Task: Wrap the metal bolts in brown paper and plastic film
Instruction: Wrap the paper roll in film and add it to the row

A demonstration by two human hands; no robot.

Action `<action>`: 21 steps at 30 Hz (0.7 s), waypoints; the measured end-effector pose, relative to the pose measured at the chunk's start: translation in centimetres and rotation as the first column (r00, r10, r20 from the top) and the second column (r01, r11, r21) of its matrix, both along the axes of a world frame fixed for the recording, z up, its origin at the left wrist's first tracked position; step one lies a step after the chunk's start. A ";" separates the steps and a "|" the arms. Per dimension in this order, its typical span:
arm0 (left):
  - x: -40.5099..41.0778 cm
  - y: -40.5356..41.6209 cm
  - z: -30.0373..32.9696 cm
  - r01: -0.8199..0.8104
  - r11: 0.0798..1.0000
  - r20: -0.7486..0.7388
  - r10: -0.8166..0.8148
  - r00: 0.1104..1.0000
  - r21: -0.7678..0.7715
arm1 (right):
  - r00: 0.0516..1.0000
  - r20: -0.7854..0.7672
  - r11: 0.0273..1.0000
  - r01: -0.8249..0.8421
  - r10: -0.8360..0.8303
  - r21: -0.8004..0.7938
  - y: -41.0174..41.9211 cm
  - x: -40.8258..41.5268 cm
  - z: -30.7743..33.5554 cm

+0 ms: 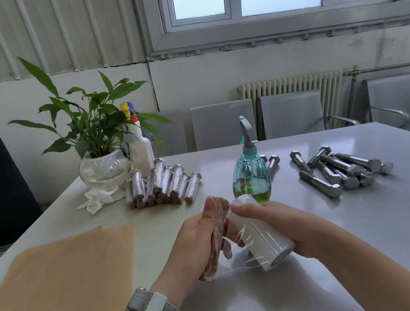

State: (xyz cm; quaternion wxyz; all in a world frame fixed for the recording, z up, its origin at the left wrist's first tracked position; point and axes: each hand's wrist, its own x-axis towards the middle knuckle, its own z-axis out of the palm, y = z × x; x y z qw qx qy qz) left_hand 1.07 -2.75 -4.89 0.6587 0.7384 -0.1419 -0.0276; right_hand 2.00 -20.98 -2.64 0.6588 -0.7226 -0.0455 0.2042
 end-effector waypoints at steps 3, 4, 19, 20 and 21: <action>-0.2 -0.2 -0.1 0.040 0.999 -0.032 -0.040 0.999 0.000 | 1.000 -0.011 0.998 0.010 -0.010 -0.056 -0.1 0.1 0.1; -0.2 -0.3 -0.1 0.053 0.999 -0.045 -0.053 0.998 0.003 | 1.000 -0.021 0.998 0.012 -0.013 -0.060 -0.1 0.0 0.2; -0.6 -1.0 0.6 -0.178 0.885 -0.301 0.045 0.953 -0.430 | 0.993 0.055 0.971 0.091 -0.105 0.222 1.4 -0.7 -0.1; -0.6 -1.0 0.7 -0.184 0.874 -0.300 0.046 0.953 -0.450 | 0.989 0.083 0.968 0.098 -0.120 0.229 1.7 -0.8 -0.2; -0.6 -1.1 0.8 -0.188 0.860 -0.298 0.044 0.954 -0.474 | 0.985 0.109 0.966 0.109 -0.137 0.234 1.9 -0.8 -0.3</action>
